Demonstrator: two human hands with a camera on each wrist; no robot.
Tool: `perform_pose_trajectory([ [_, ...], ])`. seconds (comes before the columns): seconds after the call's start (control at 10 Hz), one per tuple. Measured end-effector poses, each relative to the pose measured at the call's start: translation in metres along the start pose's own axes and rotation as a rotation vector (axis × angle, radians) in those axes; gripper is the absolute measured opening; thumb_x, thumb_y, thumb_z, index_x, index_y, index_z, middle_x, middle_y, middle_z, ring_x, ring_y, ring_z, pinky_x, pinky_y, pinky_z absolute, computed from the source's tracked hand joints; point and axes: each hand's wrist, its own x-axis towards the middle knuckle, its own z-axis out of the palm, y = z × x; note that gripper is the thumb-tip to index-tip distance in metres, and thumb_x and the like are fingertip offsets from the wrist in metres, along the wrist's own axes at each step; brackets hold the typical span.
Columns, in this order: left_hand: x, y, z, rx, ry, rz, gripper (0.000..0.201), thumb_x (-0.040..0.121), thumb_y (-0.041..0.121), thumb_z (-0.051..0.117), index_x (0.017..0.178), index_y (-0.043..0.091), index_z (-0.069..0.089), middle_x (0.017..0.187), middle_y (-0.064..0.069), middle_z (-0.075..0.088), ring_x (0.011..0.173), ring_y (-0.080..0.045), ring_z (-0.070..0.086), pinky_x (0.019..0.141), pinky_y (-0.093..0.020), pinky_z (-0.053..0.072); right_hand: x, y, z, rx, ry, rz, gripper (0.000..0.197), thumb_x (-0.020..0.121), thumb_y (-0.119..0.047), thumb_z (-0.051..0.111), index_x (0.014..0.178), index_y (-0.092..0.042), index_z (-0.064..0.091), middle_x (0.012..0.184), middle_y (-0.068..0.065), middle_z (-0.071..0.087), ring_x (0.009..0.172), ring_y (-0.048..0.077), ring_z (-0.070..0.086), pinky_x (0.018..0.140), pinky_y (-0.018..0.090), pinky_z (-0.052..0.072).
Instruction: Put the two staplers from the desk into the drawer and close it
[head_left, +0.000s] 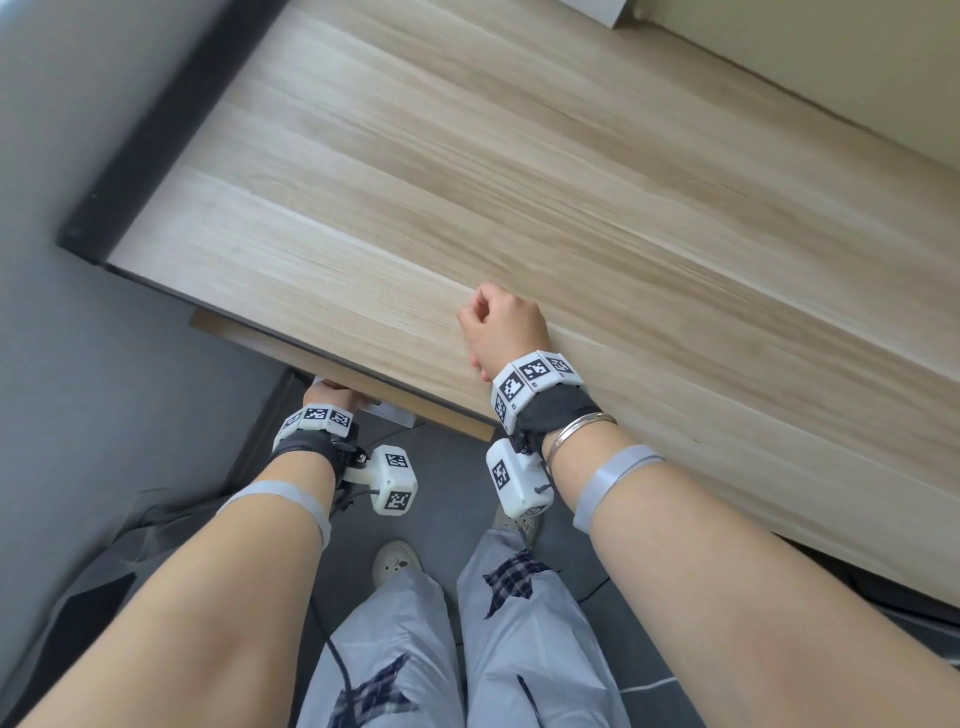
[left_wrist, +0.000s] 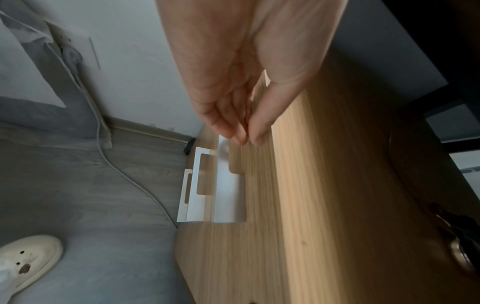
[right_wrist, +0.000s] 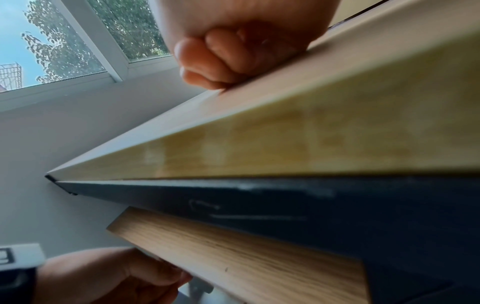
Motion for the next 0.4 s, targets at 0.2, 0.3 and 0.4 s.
perform_pose_trajectory([
  [0.2,0.012,-0.009,-0.002,-0.218,-0.063,0.082,0.036,0.089,0.0,0.053,0.123,-0.01,0.054,0.125,-0.026,0.061,0.069,-0.019,0.06,0.055,-0.013,0.054,0.001,0.003,0.0,0.021,-0.009,-0.018,0.017,0.087,-0.018,0.046,0.07,-0.019,0.05,0.046,-0.002,0.055,0.033,0.015,0.055,0.039,0.025,0.051],
  [0.3,-0.001,-0.008,-0.008,-0.089,-0.12,0.099,0.043,0.086,-0.002,0.057,0.128,-0.008,0.051,0.12,-0.019,0.063,0.081,-0.02,0.056,0.076,-0.02,0.055,-0.001,0.002,-0.002,0.009,-0.028,-0.025,0.017,0.087,-0.018,0.045,0.071,-0.019,0.049,0.049,0.0,0.057,0.033,0.015,0.054,0.042,0.026,0.052],
  [0.4,-0.027,0.002,-0.014,0.156,-0.078,0.098,0.04,0.084,0.005,0.06,0.123,-0.001,0.06,0.107,-0.016,0.066,0.092,-0.025,0.062,0.084,-0.032,0.05,-0.003,0.003,-0.003,-0.03,-0.056,-0.047,0.017,0.088,-0.019,0.042,0.073,-0.019,0.051,0.056,0.005,0.065,0.039,0.023,0.06,0.048,0.029,0.054],
])
